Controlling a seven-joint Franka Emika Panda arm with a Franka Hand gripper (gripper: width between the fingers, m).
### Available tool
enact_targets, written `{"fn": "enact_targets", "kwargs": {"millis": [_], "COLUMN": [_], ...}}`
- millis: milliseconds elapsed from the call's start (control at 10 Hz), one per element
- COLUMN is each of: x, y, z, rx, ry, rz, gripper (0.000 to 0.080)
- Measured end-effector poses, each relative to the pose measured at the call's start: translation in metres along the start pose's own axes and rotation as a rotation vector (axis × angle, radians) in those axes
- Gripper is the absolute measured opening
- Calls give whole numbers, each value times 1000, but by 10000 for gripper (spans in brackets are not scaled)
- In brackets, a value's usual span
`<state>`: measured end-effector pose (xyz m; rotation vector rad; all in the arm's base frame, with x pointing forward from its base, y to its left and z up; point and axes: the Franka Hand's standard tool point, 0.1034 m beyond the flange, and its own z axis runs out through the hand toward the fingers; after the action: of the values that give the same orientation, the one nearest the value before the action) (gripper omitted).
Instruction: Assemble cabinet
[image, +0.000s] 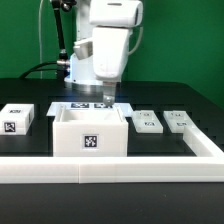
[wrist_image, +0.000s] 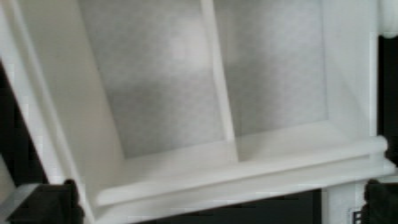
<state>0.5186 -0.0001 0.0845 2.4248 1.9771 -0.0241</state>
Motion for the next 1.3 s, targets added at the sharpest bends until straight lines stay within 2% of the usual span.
{"fn": "enact_targets", "kwargs": {"millis": [400,700,1100,1200,1300], "x": [2,-9,-9,-13,-17], "y": [0,-18,-19,-30,-39], "z": [1,5,7,13,18], "rx": [1,26,21,0,4], "ry": [1,-3,0,8,9], "rz": [-14,-138,-137,-140,-139], "gripper": [798,798,798,798,798]}}
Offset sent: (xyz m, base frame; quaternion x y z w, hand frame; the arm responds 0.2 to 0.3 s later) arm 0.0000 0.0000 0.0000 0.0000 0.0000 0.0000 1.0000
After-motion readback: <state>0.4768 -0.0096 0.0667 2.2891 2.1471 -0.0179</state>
